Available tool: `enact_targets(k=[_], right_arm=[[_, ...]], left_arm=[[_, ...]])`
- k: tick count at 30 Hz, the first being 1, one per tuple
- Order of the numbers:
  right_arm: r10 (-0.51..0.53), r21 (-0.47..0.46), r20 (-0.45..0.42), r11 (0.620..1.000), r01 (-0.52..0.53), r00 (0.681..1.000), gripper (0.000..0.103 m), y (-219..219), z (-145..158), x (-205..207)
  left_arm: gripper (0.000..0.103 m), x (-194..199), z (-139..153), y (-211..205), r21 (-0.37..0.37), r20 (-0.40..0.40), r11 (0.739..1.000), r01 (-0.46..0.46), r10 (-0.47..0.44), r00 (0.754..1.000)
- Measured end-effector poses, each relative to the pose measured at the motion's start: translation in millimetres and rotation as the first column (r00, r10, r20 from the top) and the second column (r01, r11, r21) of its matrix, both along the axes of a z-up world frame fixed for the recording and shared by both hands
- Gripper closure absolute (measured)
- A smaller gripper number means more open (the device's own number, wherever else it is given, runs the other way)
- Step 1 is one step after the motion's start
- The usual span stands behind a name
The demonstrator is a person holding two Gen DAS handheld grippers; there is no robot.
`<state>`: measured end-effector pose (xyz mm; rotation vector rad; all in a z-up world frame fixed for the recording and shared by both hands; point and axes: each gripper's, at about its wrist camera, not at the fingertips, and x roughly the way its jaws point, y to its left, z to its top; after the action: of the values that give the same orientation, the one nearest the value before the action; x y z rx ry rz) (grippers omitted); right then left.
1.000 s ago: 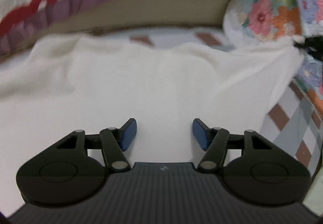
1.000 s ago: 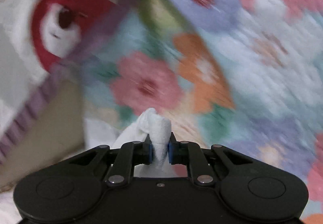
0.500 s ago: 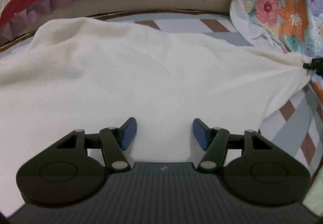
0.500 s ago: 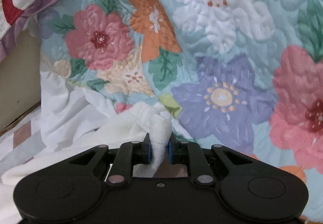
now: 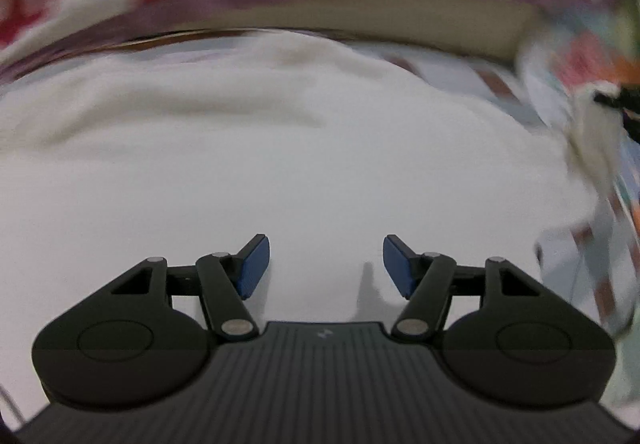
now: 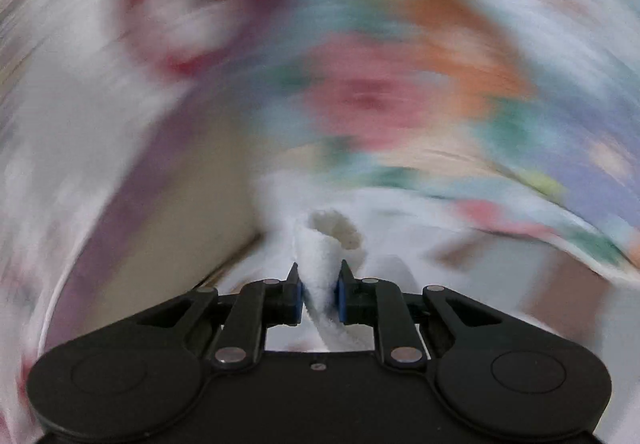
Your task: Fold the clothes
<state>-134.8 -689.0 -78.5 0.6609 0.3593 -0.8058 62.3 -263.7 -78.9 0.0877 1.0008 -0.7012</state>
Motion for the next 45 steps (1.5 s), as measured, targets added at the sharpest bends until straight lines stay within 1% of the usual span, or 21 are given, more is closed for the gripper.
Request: enact_targets(k=[2,4,7,8,10,11,12,15,18,19,21,22,24,26,27,29,32,35,38,41,45], right_arm=[[0.132,-0.055,0.03,0.99,-0.13,0.991,0.084,26,14,36],[0.236,-0.074,0.078,0.97,-0.231,0.969,0.084,53,29,66],[0.375,-0.07,0.154,0.927,-0.369,0.914,0.084,100,48,105],[0.429,-0.07,0.169,0.903,-0.423,0.887,0.084,119,53,117],[0.53,-0.073,0.197,0.847,-0.527,0.825,0.084,157,63,139],[0.58,-0.063,0.203,0.812,-0.58,0.789,0.084,175,66,149],[0.63,-0.057,0.201,0.772,-0.633,0.75,0.084,194,70,157],[0.755,-0.068,0.168,0.65,-0.757,0.634,0.084,243,78,175],[0.834,-0.106,0.094,0.552,-0.827,0.544,0.081,278,78,188],[0.855,-0.112,0.067,0.518,-0.848,0.514,0.079,289,76,192],[0.887,-0.055,0.024,0.462,-0.885,0.462,0.07,299,64,201],[0.891,-0.032,0.037,0.453,-0.891,0.452,0.071,297,59,201],[0.892,-0.016,0.062,0.45,-0.893,0.449,0.07,287,55,192],[0.885,-0.024,0.078,0.461,-0.887,0.458,0.064,272,53,176],[0.879,-0.039,0.035,0.478,-0.878,0.476,0.059,263,52,166],[0.861,-0.08,-0.091,0.495,-0.865,0.501,0.059,250,49,144],[0.828,-0.102,-0.29,0.472,-0.876,0.48,0.058,238,34,111],[0.792,-0.091,-0.367,0.491,-0.867,0.487,0.053,224,6,73],[0.75,-0.033,-0.32,0.602,-0.798,0.579,0.053,202,-17,46],[0.731,0.038,-0.245,0.663,-0.747,0.636,0.052,187,-34,35],[0.751,0.071,-0.241,0.646,-0.76,0.615,0.052,189,-45,35]], left_arm=[[0.041,-1,22,31,-0.05,0.014,0.997,-0.06,0.06,0.998],[0.04,-9,46,59,-0.064,0.082,0.994,-0.094,0.099,0.992],[0.039,-18,64,95,-0.086,0.118,0.987,-0.135,0.145,0.982],[0.039,-20,65,110,-0.12,0.117,0.978,-0.171,0.185,0.976],[0.039,-28,61,136,-0.208,0.16,0.942,-0.262,0.297,0.941],[0.041,-30,56,144,-0.221,0.176,0.93,-0.294,0.335,0.926],[0.042,-28,49,147,-0.217,0.165,0.927,-0.306,0.344,0.924],[0.042,-21,34,152,-0.227,0.134,0.933,-0.28,0.315,0.94],[0.043,-19,25,150,-0.233,0.164,0.942,-0.241,0.282,0.945],[0.043,-18,22,150,-0.241,0.145,0.943,-0.228,0.267,0.953],[0.043,-17,10,153,-0.284,0.069,0.931,-0.229,0.257,0.964],[0.043,-16,4,155,-0.311,0.024,0.922,-0.232,0.251,0.968],[0.043,-12,-9,159,-0.375,-0.085,0.893,-0.249,0.234,0.969],[0.042,-14,-13,155,-0.369,-0.098,0.897,-0.242,0.222,0.97],[0.042,-14,-15,152,-0.358,-0.092,0.904,-0.234,0.215,0.972],[0.041,-15,-16,147,-0.339,-0.084,0.914,-0.222,0.206,0.975],[0.039,-15,-20,141,-0.322,-0.083,0.924,-0.206,0.189,0.978],[0.039,-12,-28,136,-0.275,-0.069,0.94,-0.204,0.193,0.979],[0.039,-8,-37,137,-0.245,-0.081,0.943,-0.226,0.213,0.974],[0.039,-4,-42,141,-0.244,-0.093,0.936,-0.252,0.236,0.967],[0.039,1,-42,141,-0.22,-0.09,0.932,-0.288,0.274,0.957]])
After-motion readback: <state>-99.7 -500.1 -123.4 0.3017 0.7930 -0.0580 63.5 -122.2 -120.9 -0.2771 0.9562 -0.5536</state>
